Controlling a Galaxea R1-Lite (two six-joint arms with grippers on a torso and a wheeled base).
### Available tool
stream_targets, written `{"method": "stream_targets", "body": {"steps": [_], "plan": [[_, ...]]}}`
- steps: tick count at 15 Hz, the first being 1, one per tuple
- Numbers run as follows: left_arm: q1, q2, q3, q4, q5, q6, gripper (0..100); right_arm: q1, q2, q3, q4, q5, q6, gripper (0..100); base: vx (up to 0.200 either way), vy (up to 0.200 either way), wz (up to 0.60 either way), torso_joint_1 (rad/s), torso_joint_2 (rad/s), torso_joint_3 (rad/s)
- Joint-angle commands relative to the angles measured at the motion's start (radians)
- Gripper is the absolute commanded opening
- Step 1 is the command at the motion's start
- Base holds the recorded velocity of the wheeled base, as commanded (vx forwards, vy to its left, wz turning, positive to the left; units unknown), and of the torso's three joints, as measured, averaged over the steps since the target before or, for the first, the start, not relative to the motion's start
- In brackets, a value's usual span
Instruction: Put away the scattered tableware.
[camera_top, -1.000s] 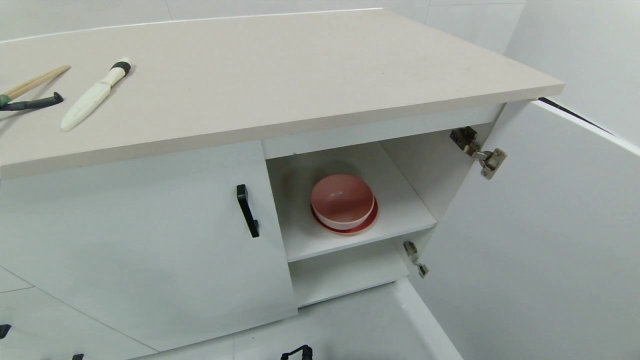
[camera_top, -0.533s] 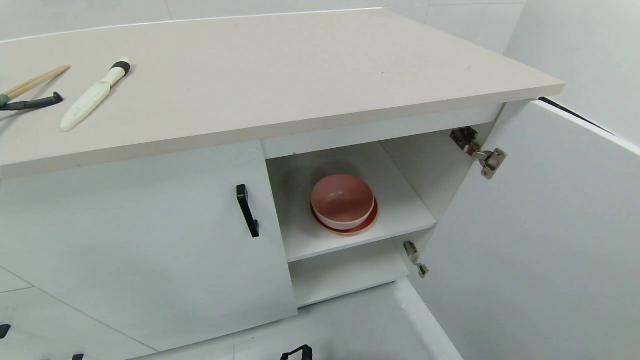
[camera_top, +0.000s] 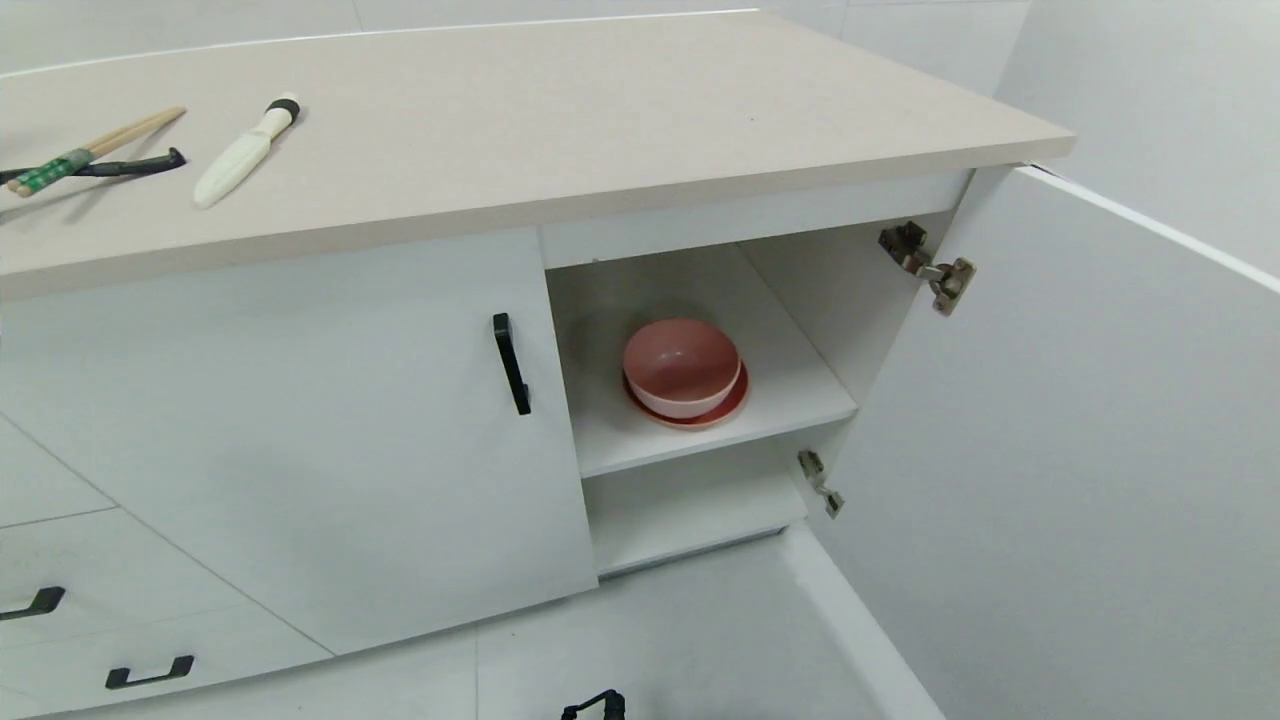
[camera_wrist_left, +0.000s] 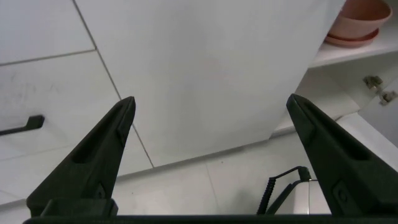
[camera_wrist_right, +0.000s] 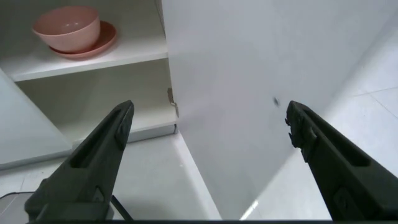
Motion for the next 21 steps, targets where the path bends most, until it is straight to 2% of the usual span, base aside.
{"method": "stream_targets", "body": {"steps": [1,2,10,11,17,19,21], "plan": [[0.0,0.0,0.0,0.001,0.0,0.001,100,-0.002,0.003,0.0,0.0,-0.001,-0.001,100,-0.2,0.0,0.0,-0.002,0.0,0.022],[0.0,0.0,0.0,0.001,0.0,0.001,100,0.0,0.003,0.0,0.0,-0.001,-0.001,100,-0.2,-0.2,0.0,0.002,0.01,0.002],[0.0,0.0,0.0,0.001,0.003,-0.001,100,0.0,0.003,0.0,0.0,0.001,-0.001,100,0.0,-0.2,0.0,0.001,0.0,0.002],[0.0,0.0,0.0,-0.001,0.004,-0.001,100,0.0,0.003,0.0,0.0,-0.001,-0.001,100,-0.2,-0.2,0.0,-0.002,0.01,-0.002],[0.0,0.0,0.0,0.001,0.006,-0.002,100,0.0,0.003,0.0,0.0,-0.001,-0.001,100,-0.2,0.0,0.0,0.003,0.0,0.002],[0.0,0.0,0.0,0.001,0.006,-0.001,100,0.0,0.003,0.0,0.0,0.001,0.001,100,-0.2,-0.2,0.0,0.002,0.0,0.0],[0.002,0.0,0.0,0.001,0.006,-0.001,100,0.0,0.003,0.0,0.0,0.001,0.001,100,0.0,-0.2,0.0,0.002,0.0,0.005]]}}
